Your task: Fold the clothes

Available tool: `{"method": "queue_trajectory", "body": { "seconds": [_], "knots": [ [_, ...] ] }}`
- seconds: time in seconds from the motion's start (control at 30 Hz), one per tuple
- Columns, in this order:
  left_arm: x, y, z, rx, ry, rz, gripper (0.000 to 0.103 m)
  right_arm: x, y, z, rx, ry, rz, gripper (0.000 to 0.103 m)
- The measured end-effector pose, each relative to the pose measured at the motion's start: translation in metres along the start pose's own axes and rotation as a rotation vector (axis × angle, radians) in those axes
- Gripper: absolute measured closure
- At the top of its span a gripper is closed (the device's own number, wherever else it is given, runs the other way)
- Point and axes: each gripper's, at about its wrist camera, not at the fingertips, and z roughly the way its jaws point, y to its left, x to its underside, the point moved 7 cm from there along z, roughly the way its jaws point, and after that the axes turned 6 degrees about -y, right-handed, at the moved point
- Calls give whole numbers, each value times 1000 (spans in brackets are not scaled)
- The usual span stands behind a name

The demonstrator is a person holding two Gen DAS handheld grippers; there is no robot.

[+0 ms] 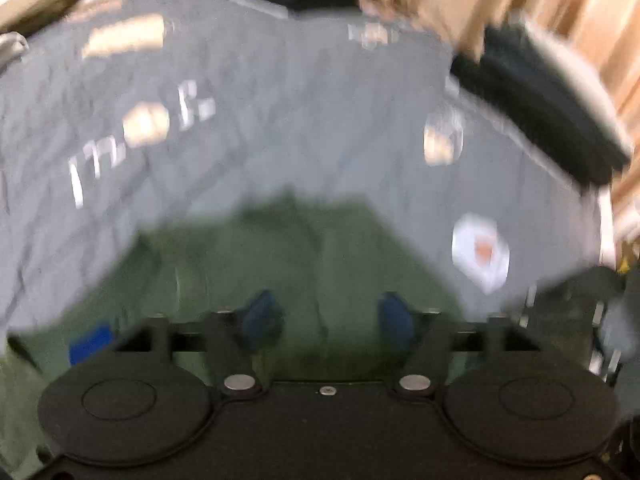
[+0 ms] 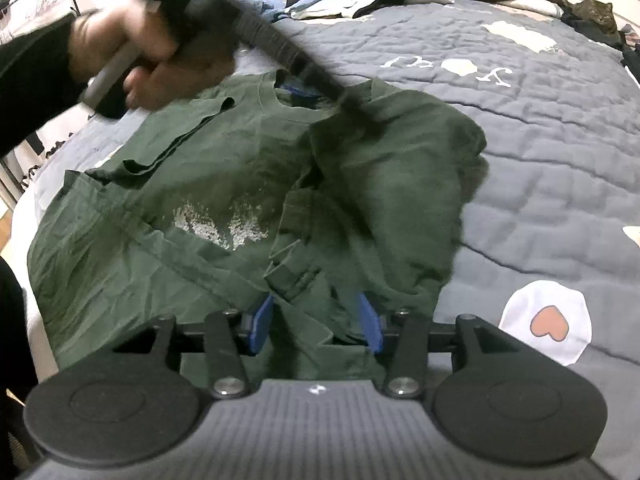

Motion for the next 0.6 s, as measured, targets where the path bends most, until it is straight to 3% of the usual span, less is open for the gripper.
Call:
{"method": "queue_trajectory", "body": {
  "seconds": [0.1, 0.17, 0.23, 0.27, 0.3, 0.37, 0.53, 0.6],
  "knots": [
    [-29, -11, 18, -11, -10, 38, 39, 0, 2, 2, -5, 3, -13, 55],
    [-28, -16, 35, -5, 38, 45, 43, -1, 3, 2, -2, 0, -17, 55],
    [-24, -21, 52, 3, 92, 50, 56, -4, 5, 0, -6, -14, -20, 55],
    [-22, -24, 60, 7, 118, 52, 77, -5, 5, -1, -9, -25, -22, 55],
    [-20, -26, 69, 11, 145, 54, 87, -6, 5, -2, -9, -37, -18, 55],
    [-16, -31, 80, 21, 174, 70, 90, -6, 6, -1, -18, -46, -6, 55],
    [-32, -22, 60, 57, -71, -21, 94, -2, 10, 5, -16, -25, -34, 54],
    [-36, -21, 63, 52, -118, -41, 95, -4, 10, 3, -7, -38, -28, 54]
  ]
}}
